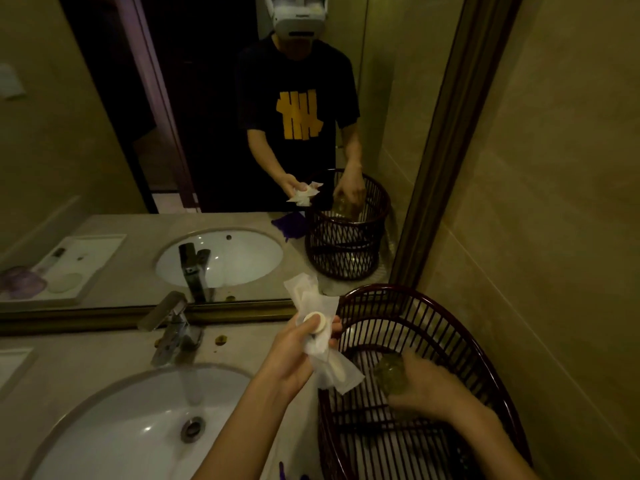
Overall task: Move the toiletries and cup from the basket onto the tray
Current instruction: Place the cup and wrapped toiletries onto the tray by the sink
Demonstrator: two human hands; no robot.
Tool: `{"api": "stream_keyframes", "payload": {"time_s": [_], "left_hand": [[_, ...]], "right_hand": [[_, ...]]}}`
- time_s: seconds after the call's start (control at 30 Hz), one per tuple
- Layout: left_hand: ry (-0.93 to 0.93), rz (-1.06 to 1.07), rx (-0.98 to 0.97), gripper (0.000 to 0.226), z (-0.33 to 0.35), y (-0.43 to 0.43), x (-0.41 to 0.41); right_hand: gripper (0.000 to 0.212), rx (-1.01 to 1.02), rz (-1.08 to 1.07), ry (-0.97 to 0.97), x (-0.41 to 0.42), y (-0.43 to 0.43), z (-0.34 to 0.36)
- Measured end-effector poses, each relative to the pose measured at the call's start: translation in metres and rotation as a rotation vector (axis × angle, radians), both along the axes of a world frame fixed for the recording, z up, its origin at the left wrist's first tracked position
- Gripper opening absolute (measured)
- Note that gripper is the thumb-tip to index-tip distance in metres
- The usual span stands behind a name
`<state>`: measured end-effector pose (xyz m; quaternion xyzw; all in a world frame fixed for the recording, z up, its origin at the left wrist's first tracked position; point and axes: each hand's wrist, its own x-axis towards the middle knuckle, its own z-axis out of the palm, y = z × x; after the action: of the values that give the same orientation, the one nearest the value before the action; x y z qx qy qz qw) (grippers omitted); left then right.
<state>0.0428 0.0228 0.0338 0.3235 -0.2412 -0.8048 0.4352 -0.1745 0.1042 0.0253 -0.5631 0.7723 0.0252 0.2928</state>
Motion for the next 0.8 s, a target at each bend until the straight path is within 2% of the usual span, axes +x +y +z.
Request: {"api": "stream_keyframes", "payload": {"time_s": [0.1,0.17,0.27,0.37,0.5,0.8], "left_hand": [[0.044,0.053,0.007,0.033,-0.001,0.005,0.030],[0.069,0.083,0.024,0.039,-0.002,0.009,0.054],[0.074,0.126,0.038,0.043,-0.005,0.016,0.092],[0.060,0.149,0.027,0.045,-0.006,0.025,0.134],[0.009,0.206,0.027,0.045,-0.007,0.039,0.203],[-0.061,0.297,0.029,0.033,-0.015,0.083,0.399]], "right_hand": [[0.070,-0.132,-0.139,-0.054,-0.002,0.002,0.011],[0.065,-0.262,-0.176,-0.012,0.003,0.004,0.019],[0.062,-0.470,-0.246,-0.066,0.029,0.008,0.039],[0.069,-0.619,-0.248,-0.153,0.072,0.011,0.056],[0.065,-0.656,-0.200,-0.349,0.156,0.020,0.066],[0.055,-0.682,-0.090,-0.502,0.358,0.036,0.015]]}}
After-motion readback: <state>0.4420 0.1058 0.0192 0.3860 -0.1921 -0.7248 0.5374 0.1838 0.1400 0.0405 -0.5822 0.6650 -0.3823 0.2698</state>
